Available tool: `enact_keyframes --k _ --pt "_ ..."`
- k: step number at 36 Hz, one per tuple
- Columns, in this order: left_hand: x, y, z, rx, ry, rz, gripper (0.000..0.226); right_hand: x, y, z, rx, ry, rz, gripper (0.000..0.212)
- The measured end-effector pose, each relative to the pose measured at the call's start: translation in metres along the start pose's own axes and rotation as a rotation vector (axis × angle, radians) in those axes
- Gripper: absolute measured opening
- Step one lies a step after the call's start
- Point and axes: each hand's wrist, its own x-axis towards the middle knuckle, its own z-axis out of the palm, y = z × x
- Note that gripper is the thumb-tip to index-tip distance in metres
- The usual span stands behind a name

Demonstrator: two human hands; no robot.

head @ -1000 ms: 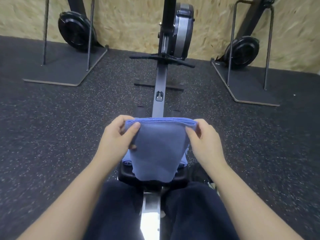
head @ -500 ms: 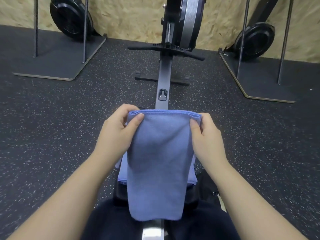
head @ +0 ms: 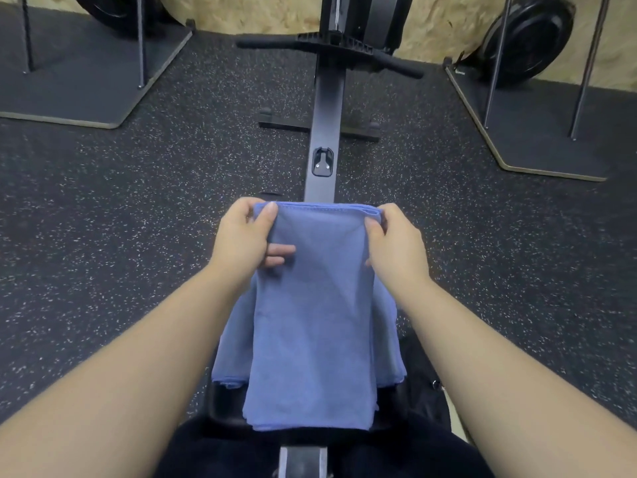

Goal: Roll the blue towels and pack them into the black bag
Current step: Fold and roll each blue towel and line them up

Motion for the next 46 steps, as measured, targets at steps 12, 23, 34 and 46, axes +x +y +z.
enact_keyframes --k 12,23,34,46 --pt "0.049 -0.030 0.015 -0.102 0.020 -0.110 0.007 0.043 0.022 0.033 0.156 -0.021 0.177 0.016" --pt "0.007 -0.064 -0.007 0.398 -0.215 0.238 0.059 0.000 0.049 0.035 0.049 -0.261 -0.046 0.057" --pt "-0.077 -0.135 -0.035 0.750 -0.538 0.405 0.065 -0.097 0.079 0.026 -0.258 -0.531 -0.436 0.064" --pt "-0.103 -0.150 -0.041 1.006 -0.590 0.469 0.046 -0.147 0.090 0.042 -0.515 -0.628 -0.393 0.067"
